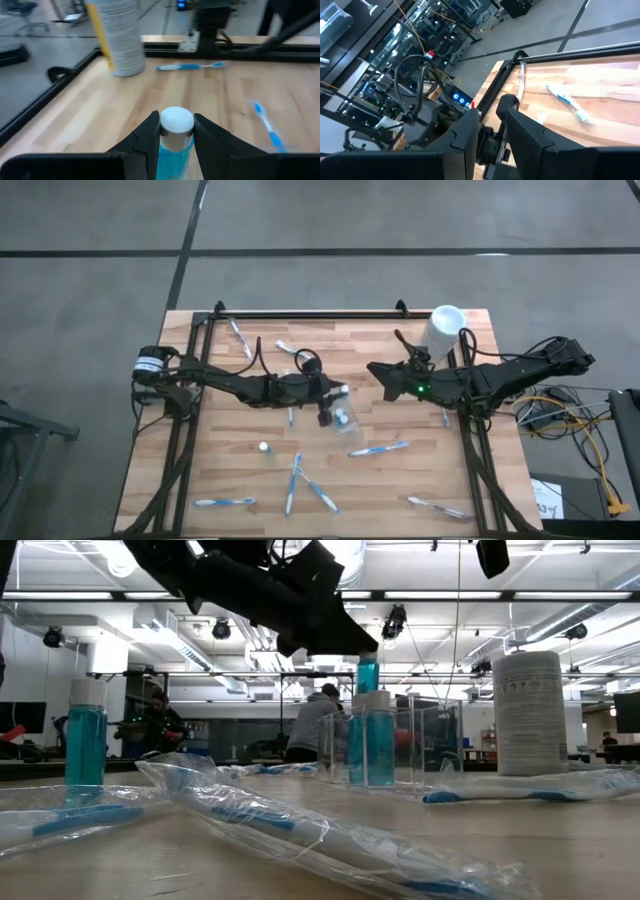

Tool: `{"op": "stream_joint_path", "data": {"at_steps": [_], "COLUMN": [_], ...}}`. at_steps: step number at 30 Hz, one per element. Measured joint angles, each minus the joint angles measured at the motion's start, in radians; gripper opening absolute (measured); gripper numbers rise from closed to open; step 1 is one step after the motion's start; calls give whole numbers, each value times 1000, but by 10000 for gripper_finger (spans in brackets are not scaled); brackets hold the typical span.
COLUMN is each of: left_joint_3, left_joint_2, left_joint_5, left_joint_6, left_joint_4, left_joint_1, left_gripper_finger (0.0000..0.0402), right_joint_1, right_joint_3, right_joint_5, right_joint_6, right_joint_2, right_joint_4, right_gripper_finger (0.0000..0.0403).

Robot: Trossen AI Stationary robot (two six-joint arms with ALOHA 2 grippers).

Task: Pick & Place toothbrushing station
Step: Put the blue mouthwash into the middle section of the transparent organizer

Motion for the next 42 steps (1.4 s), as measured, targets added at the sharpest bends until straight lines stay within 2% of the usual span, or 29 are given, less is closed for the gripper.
{"op": "stream_joint_path", "data": {"at_steps": [3,7,9,14,16,22,27,33,42], "left_joint_3": [-4,-5,-5,0,1,1,1,0,-7], "left_joint_2": [0,0,0,-2,-10,-32,-44,-48,-49], "left_joint_5": [-47,-59,-89,-238,-253,-260,-363,-358,-324], "left_joint_6": [-64,-139,-137,-49,-53,-254,-199,-280,-295], "left_joint_4": [6,8,7,10,12,14,-25,-136,-141], "left_joint_1": [-3,-18,-31,-64,-76,-114,-160,-188,-188], "left_gripper_finger": [106,106,106,106,106,106,106,106,106], "right_joint_1": [0,0,0,0,0,0,0,0,0], "right_joint_3": [0,0,0,0,0,0,0,0,0], "right_joint_5": [0,0,0,3,3,4,5,5,5], "right_joint_6": [0,0,1,1,1,4,4,4,4], "right_joint_2": [1,2,1,1,1,0,0,0,0], "right_joint_4": [0,-2,-15,-29,-30,-41,-45,-45,-45], "right_gripper_finger": [98,98,98,98,98,98,98,98,98]}}
